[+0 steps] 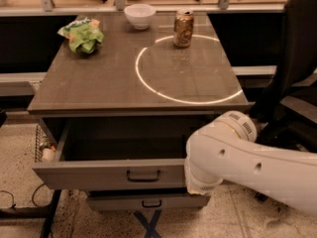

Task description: Close top drawer

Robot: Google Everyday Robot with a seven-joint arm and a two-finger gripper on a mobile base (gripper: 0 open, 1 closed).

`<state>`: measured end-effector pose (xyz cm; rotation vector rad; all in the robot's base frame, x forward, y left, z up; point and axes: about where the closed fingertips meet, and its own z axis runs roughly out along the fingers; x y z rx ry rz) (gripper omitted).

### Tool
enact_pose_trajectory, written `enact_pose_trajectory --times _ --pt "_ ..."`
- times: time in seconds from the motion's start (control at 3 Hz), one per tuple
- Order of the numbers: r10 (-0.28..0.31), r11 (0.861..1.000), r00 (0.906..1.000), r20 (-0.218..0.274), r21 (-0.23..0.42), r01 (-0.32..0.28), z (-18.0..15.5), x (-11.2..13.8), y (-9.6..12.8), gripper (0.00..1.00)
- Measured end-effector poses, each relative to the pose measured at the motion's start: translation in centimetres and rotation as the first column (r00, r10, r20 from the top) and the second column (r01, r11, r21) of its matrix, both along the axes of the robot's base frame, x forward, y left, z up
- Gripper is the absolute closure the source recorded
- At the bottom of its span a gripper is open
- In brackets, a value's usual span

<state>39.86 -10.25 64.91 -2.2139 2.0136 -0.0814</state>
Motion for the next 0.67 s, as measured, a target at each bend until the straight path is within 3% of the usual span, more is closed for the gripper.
enact_pose_trajectory --times 0.33,0.67 --pt "0.0 1.0 1.0 0.0 0.0 0.0 0.0 -0.1 0.0 1.0" --pt "0.025 1.0 0.9996 0.009 0.013 -0.025 0.4 3.1 1.0 1.0"
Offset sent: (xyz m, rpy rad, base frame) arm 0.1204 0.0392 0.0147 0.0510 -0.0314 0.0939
